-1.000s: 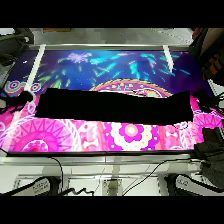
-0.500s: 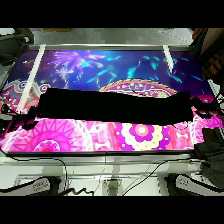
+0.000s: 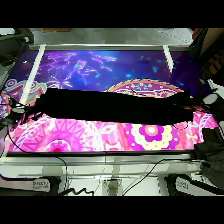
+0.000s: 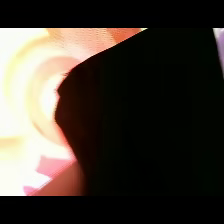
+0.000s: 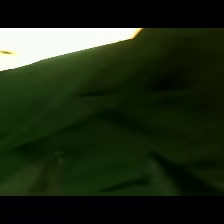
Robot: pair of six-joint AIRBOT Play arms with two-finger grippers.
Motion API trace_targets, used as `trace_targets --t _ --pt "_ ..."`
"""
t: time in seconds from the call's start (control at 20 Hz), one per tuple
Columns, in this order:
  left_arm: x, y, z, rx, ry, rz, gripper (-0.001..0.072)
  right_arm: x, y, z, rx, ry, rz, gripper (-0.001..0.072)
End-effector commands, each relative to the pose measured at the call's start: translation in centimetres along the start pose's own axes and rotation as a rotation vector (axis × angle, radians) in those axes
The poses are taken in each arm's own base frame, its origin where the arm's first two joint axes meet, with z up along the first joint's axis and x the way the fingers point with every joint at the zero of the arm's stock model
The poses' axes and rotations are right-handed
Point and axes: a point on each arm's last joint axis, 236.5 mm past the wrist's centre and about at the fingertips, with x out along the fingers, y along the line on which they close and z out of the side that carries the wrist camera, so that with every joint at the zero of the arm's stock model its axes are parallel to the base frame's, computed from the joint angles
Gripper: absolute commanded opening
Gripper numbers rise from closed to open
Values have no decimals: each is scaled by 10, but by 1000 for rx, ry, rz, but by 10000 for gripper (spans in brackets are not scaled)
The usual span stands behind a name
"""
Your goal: Fold the clothes and pants, and hang the long-sleeved shirts on hangers.
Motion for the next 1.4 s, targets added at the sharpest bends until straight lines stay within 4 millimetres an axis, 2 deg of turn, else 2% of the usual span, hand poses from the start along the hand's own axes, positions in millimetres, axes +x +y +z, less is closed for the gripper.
trace_targets --t 0.0,0.05,0.2,0.3,0.4,0.55,0.65,0.85,0.95,1.1,1.25,1.35 --pt "5 -34 24 174 -76 -37 10 4 77 16 -170 -77 80 209" --pt "-1 -48 29 248 -78 -56 10 3 103 28 -210 -148 104 34" --pt "-36 -92 36 487 -66 -101 9 -1 175 52 -242 -296 195 14" --pt "-73 -118 38 624 -88 -117 10 2 220 54 -233 -309 262 14" --pt "-111 -147 39 758 -149 -157 10 16 263 47 -241 -276 321 14" --pt "-170 -191 35 887 -253 -240 10 41 341 19 -253 -198 439 14" --pt "-202 -213 29 914 -305 -292 10 60 395 -16 -286 -130 512 14" --pt "-247 -248 4 927 -343 -413 11 82 485 -99 -313 -6 647 14" --pt "-269 -262 -4 946 -380 -457 10 88 516 -137 -342 37 687 13" --pt "-296 -271 -1 946 -445 -491 11 94 546 -175 -319 96 724 13" --pt "-292 -272 -8 939 -414 -502 10 90 557 -188 -339 108 743 13" --pt "-278 -273 -28 932 -332 -526 11 92 545 -180 -375 120 713 14"
